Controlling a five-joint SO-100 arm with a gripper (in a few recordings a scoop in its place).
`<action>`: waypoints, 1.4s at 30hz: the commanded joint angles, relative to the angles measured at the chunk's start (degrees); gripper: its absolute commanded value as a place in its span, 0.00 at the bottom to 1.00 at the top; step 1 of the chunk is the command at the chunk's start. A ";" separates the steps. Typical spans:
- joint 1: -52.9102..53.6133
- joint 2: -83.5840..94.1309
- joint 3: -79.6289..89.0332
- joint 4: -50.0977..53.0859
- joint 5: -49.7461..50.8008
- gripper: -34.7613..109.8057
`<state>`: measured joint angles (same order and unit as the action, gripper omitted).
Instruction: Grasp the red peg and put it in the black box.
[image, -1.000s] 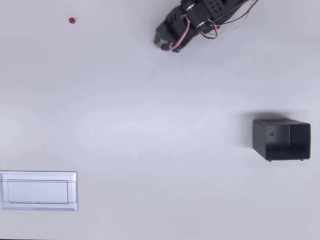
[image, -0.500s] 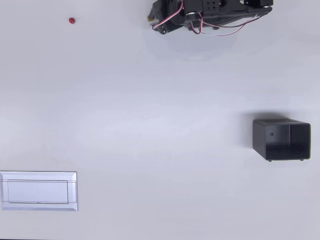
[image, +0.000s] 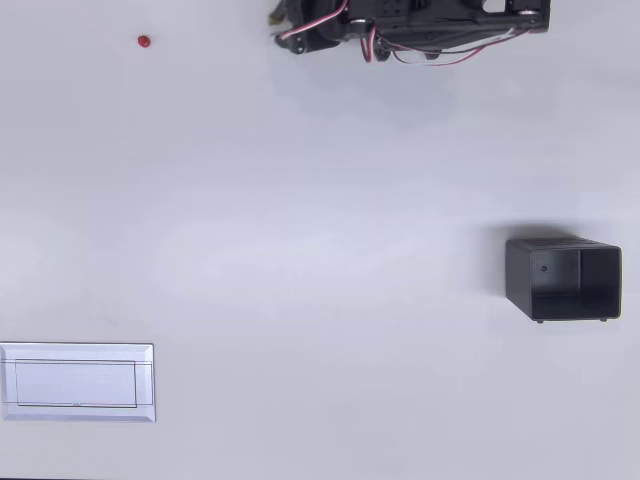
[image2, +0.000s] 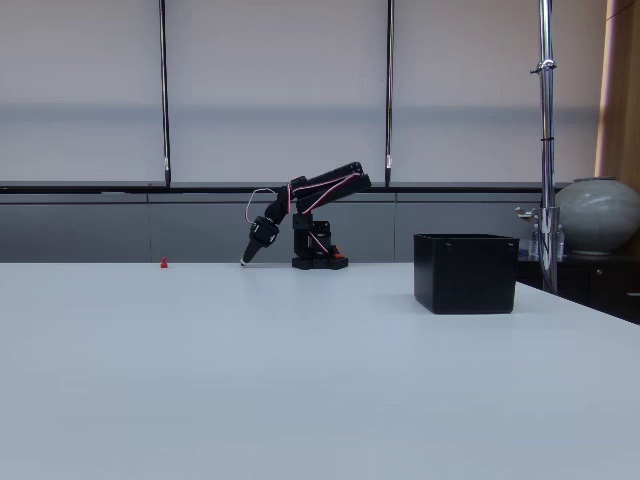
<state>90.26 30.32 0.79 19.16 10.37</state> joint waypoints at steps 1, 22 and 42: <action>-1.41 9.58 0.70 -13.45 -3.52 0.28; 0.44 56.60 13.89 -58.10 -2.02 0.32; 0.09 74.88 20.30 -81.04 -12.04 0.39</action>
<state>90.53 102.48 18.63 -57.66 0.70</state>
